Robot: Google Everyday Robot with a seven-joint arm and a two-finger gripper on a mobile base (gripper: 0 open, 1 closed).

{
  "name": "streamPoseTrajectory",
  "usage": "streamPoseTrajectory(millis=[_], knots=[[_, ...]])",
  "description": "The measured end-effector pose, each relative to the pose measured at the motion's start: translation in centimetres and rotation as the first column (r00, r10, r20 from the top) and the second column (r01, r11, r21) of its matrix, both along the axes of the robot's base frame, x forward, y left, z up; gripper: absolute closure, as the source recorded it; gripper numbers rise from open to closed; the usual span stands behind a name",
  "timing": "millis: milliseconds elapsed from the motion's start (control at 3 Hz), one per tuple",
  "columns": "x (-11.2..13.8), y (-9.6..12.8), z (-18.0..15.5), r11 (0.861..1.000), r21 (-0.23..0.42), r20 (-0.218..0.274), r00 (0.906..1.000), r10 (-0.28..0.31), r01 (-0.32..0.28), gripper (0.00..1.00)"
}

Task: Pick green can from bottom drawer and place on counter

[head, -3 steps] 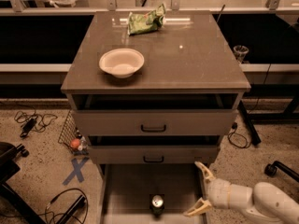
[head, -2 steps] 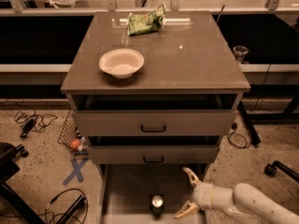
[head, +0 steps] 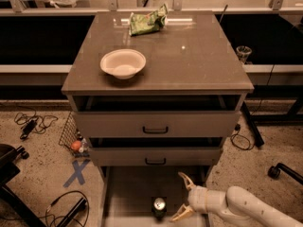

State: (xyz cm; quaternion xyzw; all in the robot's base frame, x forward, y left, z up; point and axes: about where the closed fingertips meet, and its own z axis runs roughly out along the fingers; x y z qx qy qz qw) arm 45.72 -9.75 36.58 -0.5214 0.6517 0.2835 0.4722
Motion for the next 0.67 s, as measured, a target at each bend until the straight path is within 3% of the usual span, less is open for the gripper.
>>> streamPoseTrajectory(millis=[667], knots=[[1.1,0.6,-7.7,1.0,-0.003,-0.046,0.9989,0.011,-0.011,0.0]])
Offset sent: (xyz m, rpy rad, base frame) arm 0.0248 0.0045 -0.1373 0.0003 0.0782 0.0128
